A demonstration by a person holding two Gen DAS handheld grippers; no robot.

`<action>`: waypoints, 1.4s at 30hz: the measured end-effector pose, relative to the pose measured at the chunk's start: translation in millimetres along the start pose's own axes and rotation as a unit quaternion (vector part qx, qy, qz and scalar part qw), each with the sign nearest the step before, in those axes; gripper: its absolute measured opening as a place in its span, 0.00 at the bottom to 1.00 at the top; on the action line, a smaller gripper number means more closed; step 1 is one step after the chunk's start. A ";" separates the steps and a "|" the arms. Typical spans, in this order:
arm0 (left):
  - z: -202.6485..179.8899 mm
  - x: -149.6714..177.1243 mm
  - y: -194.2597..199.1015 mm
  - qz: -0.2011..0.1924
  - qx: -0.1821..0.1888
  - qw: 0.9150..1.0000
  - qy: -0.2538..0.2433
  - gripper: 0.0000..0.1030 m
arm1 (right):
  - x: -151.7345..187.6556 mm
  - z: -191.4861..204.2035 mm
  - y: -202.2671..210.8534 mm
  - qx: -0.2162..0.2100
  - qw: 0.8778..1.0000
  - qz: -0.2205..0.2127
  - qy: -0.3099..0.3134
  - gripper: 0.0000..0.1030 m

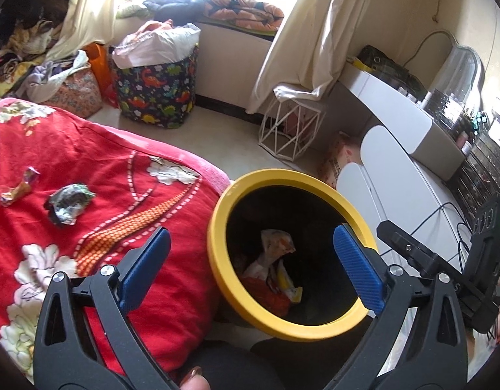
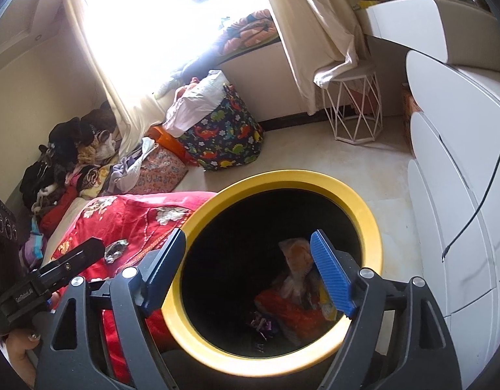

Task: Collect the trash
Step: 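Move both open grippers back over the remaining trash on the bedspread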

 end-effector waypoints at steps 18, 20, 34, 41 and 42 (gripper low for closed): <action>99.5 -20.9 49.7 -0.072 -0.088 0.993 0.042 0.89 | 9.6 91.4 -24.5 -0.051 0.995 0.017 0.085 0.75; 119.3 -20.4 54.2 -0.075 -0.099 0.991 0.058 0.89 | 12.7 107.6 -32.1 -0.060 0.993 0.024 0.097 0.76; 242.1 -18.1 85.2 -0.094 -0.162 0.971 0.152 0.89 | 40.5 217.5 -99.5 -0.121 0.973 0.082 0.176 0.76; 279.8 -16.1 82.8 -0.087 -0.164 0.965 0.186 0.71 | 56.1 263.1 -142.5 -0.142 0.962 0.116 0.203 0.76; 284.7 -15.6 80.9 -0.083 -0.162 0.965 0.190 0.69 | 58.4 269.3 -150.7 -0.145 0.960 0.123 0.206 0.76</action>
Point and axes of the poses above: each gripper's, at about its wrist camera, not at the fingertips, and y roughly against the way its jaws point, z to its left, x to its underside, the point moved 10 cm from there along -y, roughly the way its jaws point, and after that the axes turned 3 degrees about y, right-handed, at the moved point
